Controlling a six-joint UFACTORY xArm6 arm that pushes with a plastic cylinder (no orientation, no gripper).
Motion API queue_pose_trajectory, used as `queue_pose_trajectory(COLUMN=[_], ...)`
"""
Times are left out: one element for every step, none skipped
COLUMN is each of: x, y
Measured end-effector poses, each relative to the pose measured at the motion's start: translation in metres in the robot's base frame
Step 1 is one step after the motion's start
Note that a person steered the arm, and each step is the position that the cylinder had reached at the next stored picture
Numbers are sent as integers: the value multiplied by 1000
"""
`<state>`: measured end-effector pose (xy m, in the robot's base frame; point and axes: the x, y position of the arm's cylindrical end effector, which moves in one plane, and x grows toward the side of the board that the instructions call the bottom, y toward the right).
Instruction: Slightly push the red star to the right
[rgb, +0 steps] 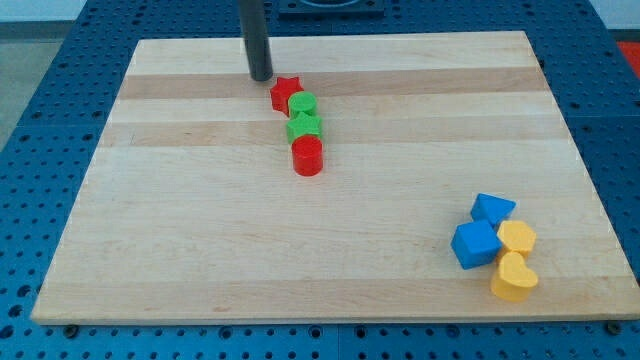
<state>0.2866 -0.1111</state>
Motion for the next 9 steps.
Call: queue_pose_trajectory(x=[36,37,44,66,82,69,61,56,44], y=[-1,-1,-1,-1,-1,0,8,32,46])
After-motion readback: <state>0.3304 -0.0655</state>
